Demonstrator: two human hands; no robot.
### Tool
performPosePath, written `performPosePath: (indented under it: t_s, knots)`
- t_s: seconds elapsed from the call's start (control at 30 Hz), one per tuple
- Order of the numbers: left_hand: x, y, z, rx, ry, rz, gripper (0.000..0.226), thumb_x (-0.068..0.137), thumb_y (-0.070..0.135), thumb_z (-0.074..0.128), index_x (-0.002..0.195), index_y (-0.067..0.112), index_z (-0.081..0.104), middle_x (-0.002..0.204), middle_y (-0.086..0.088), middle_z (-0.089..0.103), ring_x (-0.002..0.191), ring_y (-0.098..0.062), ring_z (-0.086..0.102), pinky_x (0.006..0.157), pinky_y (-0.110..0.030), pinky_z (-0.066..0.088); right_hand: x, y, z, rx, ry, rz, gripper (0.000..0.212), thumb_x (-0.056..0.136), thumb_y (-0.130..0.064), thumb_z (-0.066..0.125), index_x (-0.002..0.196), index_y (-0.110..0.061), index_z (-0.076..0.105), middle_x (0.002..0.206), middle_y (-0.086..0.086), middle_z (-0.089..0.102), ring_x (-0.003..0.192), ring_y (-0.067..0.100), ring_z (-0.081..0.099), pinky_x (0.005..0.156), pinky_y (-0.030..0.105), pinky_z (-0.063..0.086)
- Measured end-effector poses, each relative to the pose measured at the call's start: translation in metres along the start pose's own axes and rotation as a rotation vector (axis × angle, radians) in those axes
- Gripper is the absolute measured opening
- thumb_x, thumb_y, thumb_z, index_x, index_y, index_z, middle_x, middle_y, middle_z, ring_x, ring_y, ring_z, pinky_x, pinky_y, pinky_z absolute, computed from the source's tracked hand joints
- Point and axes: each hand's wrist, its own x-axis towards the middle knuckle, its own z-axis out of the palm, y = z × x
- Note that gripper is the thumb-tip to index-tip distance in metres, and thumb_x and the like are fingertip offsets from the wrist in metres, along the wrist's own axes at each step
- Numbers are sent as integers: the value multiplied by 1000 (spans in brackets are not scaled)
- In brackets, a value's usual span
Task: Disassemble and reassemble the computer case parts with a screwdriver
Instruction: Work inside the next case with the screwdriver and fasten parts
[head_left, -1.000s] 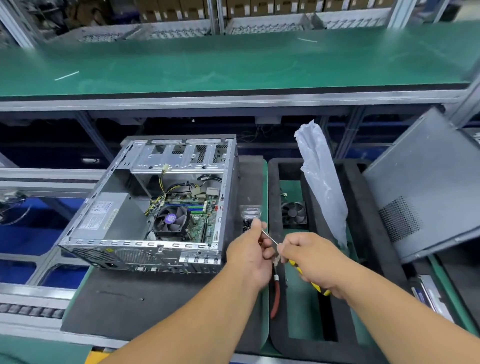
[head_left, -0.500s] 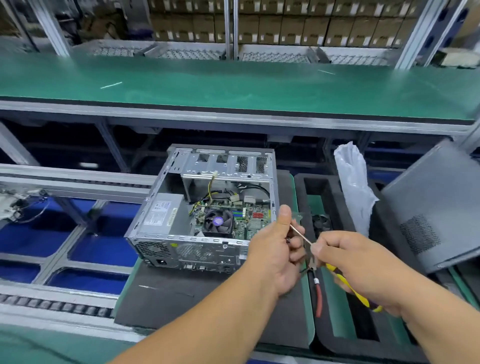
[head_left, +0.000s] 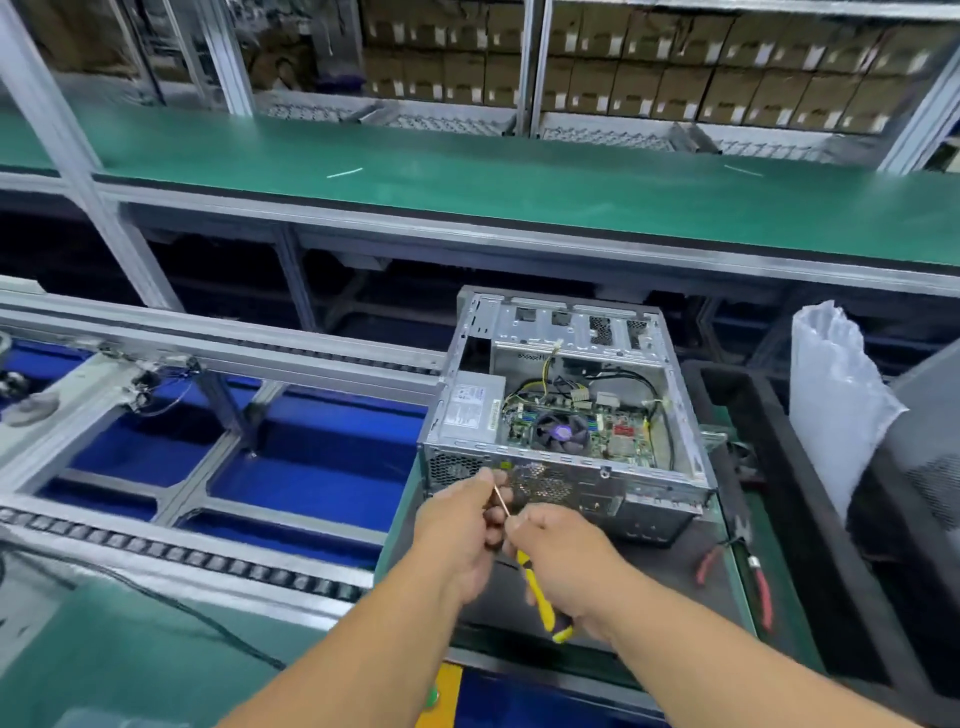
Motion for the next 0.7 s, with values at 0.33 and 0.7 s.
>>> performPosePath:
  t_s: [0.33,0.7]
  knots:
    - [24,27,-10,110,-109,-153,22,108,9,44,101,8,65,72,0,55,50,-4,37,43,-16,25,23,-10,44,174,171,93,26,100,-15,50,78,-12,62,64,11,50,45,21,47,58,38,43]
    - [41,33,-14,190,-150,-213,26,108,12,45,92,8,65,70,1,57,56,-5,35,41,-15,25,33,-10,50,274,162,138,28,104,-18,47,84,-7,63,70,13,51,48,23,48,50,27,42]
